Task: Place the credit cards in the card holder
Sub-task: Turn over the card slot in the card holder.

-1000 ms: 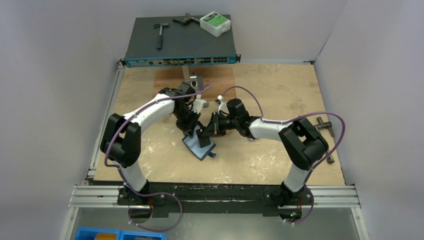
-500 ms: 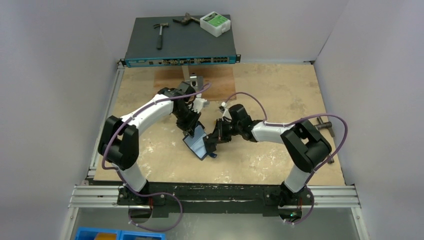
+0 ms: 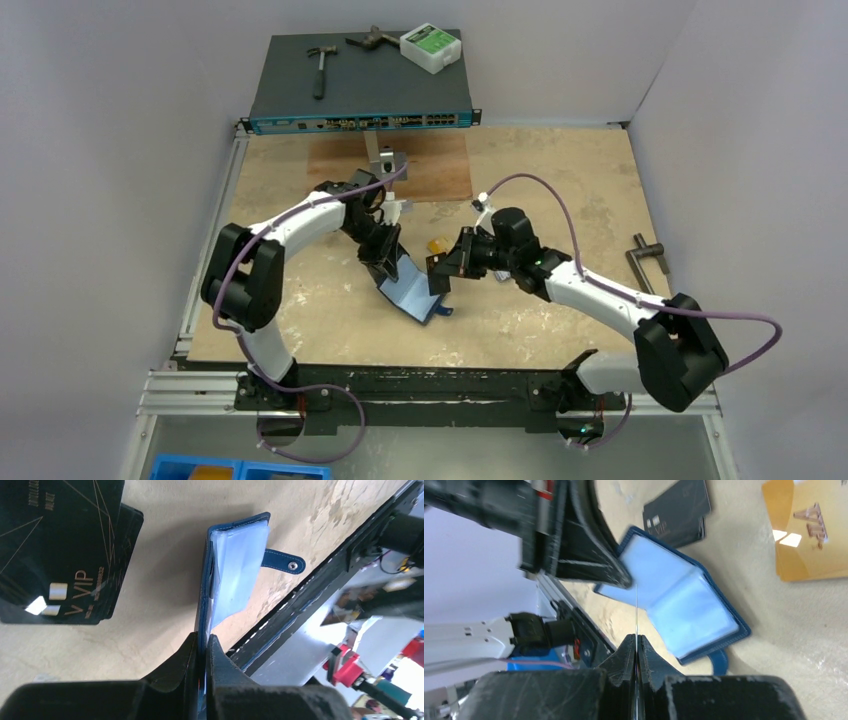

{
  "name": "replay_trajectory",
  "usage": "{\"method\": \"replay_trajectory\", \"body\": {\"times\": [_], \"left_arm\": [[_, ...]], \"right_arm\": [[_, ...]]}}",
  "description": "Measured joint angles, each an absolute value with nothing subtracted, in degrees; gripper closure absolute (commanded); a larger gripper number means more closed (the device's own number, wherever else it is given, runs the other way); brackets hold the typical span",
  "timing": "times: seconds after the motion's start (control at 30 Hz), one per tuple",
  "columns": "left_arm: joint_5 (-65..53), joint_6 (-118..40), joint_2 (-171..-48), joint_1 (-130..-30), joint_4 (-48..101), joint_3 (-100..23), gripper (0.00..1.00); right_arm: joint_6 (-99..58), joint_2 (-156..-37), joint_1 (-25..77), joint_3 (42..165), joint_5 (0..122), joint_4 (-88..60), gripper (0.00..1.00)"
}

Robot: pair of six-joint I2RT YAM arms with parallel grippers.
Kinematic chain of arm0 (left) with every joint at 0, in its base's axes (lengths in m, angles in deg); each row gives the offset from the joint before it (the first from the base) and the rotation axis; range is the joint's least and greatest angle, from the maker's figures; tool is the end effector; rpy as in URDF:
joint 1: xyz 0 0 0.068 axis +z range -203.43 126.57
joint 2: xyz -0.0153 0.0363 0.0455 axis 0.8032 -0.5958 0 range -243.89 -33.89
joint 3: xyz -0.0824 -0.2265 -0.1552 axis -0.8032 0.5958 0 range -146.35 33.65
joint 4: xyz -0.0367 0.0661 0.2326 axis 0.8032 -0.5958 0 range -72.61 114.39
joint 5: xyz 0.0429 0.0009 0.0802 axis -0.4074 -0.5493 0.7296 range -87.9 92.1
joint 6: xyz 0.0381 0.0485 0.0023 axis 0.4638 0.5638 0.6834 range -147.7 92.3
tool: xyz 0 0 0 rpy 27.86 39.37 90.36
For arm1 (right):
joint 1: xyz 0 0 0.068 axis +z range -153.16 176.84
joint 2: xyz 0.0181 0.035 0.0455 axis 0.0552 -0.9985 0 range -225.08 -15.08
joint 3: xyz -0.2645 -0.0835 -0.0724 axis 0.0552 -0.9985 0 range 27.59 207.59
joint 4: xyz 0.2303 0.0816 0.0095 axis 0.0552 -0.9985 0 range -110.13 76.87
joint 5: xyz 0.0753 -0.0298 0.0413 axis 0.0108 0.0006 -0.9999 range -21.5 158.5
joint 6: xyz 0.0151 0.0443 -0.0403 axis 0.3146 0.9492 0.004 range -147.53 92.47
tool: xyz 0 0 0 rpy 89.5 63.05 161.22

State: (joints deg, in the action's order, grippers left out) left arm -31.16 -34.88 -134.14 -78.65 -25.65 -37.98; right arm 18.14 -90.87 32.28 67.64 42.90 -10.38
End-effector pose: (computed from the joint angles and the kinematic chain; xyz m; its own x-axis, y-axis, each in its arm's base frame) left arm 0.2784 -0.1592 0.2206 -0.9368 0.3256 -0.1278 0.3393 0.7573 -0.5581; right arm 0.2068 0.1720 0.2364 -0.8953 0.1545 -0.4179 -0.2545 0.5924 0.7644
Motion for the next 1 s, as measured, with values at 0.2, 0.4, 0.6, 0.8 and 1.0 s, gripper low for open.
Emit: {"method": "replay_trajectory", "body": {"times": [0.2, 0.4, 0.6, 0.8, 1.0], "left_arm": [[-35.70, -41.57, -138.16, -78.56, -19.59, -37.18, 1.00], [-38.83, -47.47, -142.07, -78.56, -12.53, -35.08, 1.00], [-39.90, -49.76, -145.59, -78.41, -9.10, -33.81, 1.00], [-40.03, -49.87, -146.07, -78.19, -7.46, -32.80, 1.00], [-40.14, -50.16, -145.96, -78.19, -6.50, -32.04, 0.85]], "right_arm": [[22.14, -92.80, 32.54, 69.19, 46.94, -5.95, 1.00], [27.06, -98.46, 34.68, 67.64, 51.38, -1.03, 1.00], [28.66, -100.75, 35.51, 64.25, 54.35, 2.18, 1.00], [29.60, -104.29, 35.49, 59.60, 55.38, 5.62, 1.00], [30.32, -106.33, 35.43, 57.72, 53.78, 10.51, 1.00]]}}
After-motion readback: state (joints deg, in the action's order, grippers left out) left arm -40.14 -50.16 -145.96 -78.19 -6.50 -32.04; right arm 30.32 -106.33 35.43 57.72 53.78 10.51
